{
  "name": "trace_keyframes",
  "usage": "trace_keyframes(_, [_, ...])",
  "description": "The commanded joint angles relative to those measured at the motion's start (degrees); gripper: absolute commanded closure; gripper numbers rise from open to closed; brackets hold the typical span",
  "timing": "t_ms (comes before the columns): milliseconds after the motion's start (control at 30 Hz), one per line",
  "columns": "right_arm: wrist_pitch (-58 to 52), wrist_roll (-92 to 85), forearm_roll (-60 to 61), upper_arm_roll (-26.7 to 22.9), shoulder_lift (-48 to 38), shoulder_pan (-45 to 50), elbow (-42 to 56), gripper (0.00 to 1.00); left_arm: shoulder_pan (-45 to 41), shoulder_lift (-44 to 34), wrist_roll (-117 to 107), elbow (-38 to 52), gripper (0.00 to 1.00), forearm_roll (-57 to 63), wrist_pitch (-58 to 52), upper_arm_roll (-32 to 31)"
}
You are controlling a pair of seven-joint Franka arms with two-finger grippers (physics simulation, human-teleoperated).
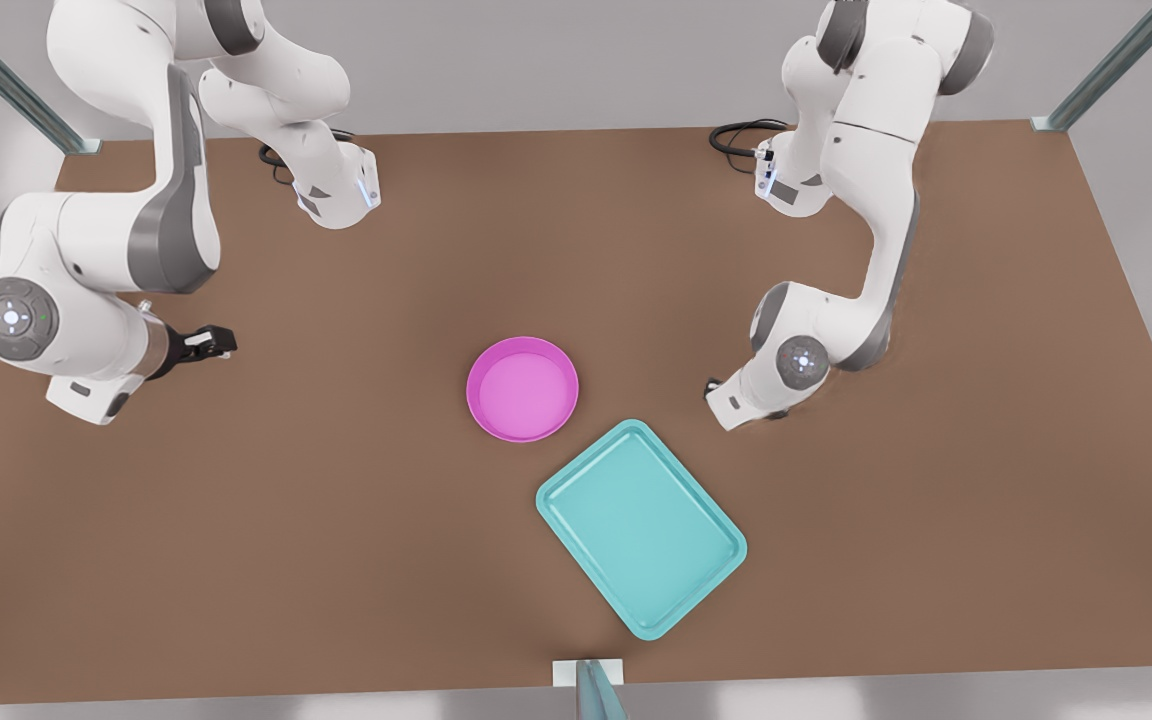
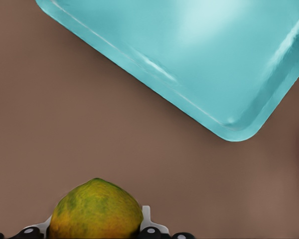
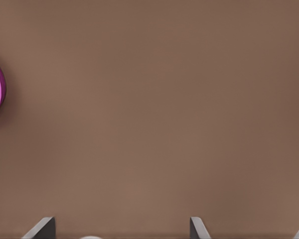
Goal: Place the orange on the plate with the left arm and the plate on the tray with the right arm
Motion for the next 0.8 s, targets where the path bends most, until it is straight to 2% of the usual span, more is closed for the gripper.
trace_keyframes(0, [0.3,-0.2,0.1,0.0,0.0,-0.1,-0.2,0.0,-9.3,6.6,-39.6,12.7,0.33,-0.9,-13.1,-0.4])
trace_keyframes(100, [0.3,-0.2,0.1,0.0,0.2,-0.2,-0.2,0.0,-15.6,18.2,-50.9,28.4,0.33,-4.0,-12.7,-0.7])
trace_keyframes(367, [0.6,-0.2,0.1,-0.1,0.7,-0.2,-0.6,0.0,-17.7,24.4,-58.5,32.4,0.31,-4.0,-4.3,-3.1])
trace_keyframes(400, [0.6,-0.2,0.1,-0.1,0.7,-0.2,-0.6,0.0,-18.0,24.6,-58.8,32.4,0.29,-3.9,-4.3,-3.1])
trace_keyframes(433, [0.6,-0.2,0.2,-0.1,0.7,-0.2,-0.6,0.0,-18.0,24.6,-59.0,32.4,0.0,-3.9,-4.3,-3.1])
trace_keyframes(567, [0.5,-0.2,0.2,-0.1,0.8,-0.3,-0.6,0.0,-17.9,22.6,-61.2,32.0,0.0,-3.6,-5.4,-3.1])
trace_keyframes(600, [0.4,-0.1,0.3,-0.1,0.7,-0.4,-1.4,0.0,-15.9,16.9,-58.2,32.0,0.0,-3.9,-18.1,-1.8])
trace_keyframes(633, [0.3,-0.1,1.0,-0.1,0.8,-0.4,-1.9,0.0,-10.3,10.9,-48.4,32.1,0.0,-4.0,-31.5,-1.4])
trace_keyframes(700, [1.0,-0.2,10.6,-0.1,4.1,-0.2,-4.2,0.0,6.1,0.4,-23.8,32.6,0.0,-2.9,-50.2,0.0])
trace_keyframes(767, [10.2,0.3,17.2,0.2,7.0,2.6,-8.9,0.0,8.2,-3.7,-4.4,32.6,0.0,-3.1,-53.5,14.3])
